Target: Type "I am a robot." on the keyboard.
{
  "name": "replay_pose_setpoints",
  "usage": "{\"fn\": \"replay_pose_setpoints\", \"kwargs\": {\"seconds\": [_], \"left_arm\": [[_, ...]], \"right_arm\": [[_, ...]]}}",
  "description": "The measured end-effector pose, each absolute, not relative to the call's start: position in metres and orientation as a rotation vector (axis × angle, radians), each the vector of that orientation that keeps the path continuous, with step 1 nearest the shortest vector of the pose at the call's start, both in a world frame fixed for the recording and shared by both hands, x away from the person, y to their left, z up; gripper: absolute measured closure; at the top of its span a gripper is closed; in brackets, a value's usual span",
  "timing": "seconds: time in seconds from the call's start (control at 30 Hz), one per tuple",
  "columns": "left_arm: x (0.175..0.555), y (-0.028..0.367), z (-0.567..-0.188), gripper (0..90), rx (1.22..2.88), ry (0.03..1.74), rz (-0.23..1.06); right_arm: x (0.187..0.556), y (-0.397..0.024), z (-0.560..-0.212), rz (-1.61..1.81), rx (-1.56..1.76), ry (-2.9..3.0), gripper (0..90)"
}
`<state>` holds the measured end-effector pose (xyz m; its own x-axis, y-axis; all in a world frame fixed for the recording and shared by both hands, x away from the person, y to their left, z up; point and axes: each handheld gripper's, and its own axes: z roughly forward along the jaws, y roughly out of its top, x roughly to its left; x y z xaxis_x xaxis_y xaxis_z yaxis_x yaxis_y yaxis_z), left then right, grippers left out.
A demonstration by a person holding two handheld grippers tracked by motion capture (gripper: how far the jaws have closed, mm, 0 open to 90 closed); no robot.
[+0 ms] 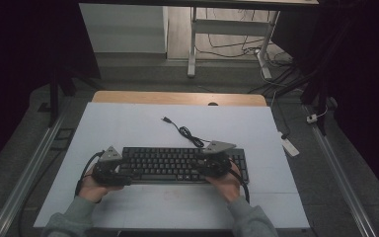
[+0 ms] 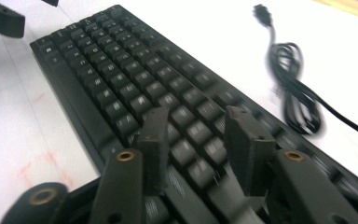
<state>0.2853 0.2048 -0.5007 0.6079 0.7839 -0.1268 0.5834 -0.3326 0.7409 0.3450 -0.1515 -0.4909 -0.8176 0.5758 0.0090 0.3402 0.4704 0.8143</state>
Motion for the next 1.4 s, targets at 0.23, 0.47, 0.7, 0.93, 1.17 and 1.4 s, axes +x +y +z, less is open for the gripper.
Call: {"fn": "replay_pose_setpoints", "kwargs": {"seconds": [0.23,0.47,0.7,0.93,1.17,1.4], "left_arm": [[0.288,0.204,-0.501,27.3,2.041,1.089,0.308],[0.291,0.204,-0.501,28.0,2.029,1.097,0.301],[0.292,0.204,-0.502,29.0,2.023,1.103,0.297],[0.295,0.198,-0.501,36.5,2.020,1.075,0.298],[0.298,0.184,-0.497,56.3,2.021,1.030,0.297],[0.302,0.173,-0.499,73.0,2.040,1.016,0.287]], "right_arm": [[0.329,-0.197,-0.488,1.263,0.835,2.392,51.7],[0.318,-0.233,-0.490,1.276,0.876,2.331,49.7],[0.312,-0.254,-0.496,1.251,0.908,2.322,49.0],[0.313,-0.256,-0.499,1.254,0.904,2.327,48.8],[0.313,-0.257,-0.499,1.246,0.915,2.326,48.6],[0.313,-0.257,-0.500,1.244,0.916,2.330,48.6]]}}
